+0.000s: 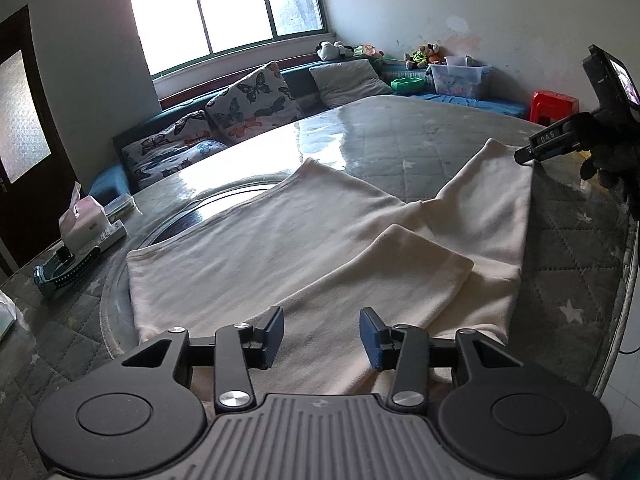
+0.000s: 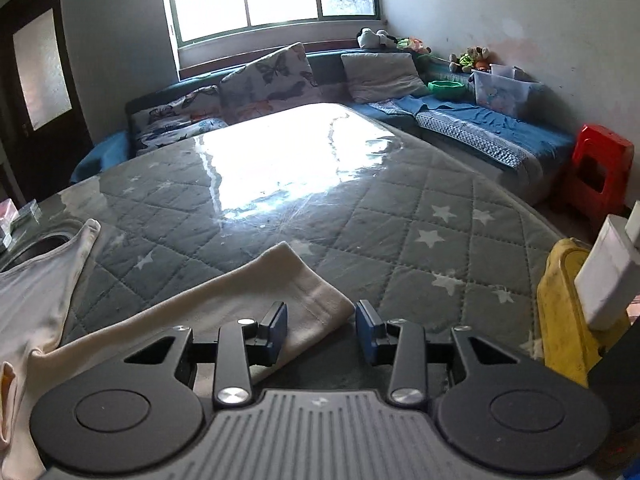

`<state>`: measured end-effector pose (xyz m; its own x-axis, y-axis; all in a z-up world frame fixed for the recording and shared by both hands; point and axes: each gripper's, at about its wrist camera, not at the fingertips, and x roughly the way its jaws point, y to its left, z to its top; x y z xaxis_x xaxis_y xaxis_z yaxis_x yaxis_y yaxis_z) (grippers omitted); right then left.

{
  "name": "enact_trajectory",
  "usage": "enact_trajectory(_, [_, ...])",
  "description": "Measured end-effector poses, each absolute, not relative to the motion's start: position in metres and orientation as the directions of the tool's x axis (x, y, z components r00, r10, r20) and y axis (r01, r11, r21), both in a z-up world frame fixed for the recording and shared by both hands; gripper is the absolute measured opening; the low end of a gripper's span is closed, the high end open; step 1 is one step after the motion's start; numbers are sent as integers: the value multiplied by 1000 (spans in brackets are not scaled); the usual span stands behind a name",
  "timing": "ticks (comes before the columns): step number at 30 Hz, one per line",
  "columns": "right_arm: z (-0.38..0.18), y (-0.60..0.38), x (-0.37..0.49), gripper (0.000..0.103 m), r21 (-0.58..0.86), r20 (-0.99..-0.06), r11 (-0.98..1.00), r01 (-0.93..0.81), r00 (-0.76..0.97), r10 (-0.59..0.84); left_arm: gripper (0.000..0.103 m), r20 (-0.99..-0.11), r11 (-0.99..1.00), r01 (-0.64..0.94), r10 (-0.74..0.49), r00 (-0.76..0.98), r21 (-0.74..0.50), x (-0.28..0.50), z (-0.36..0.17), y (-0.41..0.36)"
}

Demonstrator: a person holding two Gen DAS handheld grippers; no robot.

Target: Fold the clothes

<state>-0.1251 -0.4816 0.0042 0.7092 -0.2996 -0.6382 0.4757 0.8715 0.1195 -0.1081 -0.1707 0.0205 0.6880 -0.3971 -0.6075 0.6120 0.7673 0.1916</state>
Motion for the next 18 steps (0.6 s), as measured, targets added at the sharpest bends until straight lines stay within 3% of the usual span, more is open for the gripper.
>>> enact_trajectory(2, [4, -482, -125, 34, 124, -634, 873, 472, 714, -296, 46, -610, 769, 609, -393, 688, 192, -108, 20, -171])
enact_trajectory(4, [5, -483, -126, 16, 128, -631, 874, 468, 719, -292, 47, -611, 772, 606, -389, 690, 192, -109, 20, -170])
enact_trajectory(6, [5, -483, -126, 11, 134, -627, 876, 463, 724, -288, 47, -612, 774, 603, -386, 691, 193, -109, 20, -169])
enact_trajectory(18, [68, -445, -138, 8, 233, -526, 942, 243, 846, -88, 48, -605, 810, 553, -346, 717, 193, -111, 24, -147])
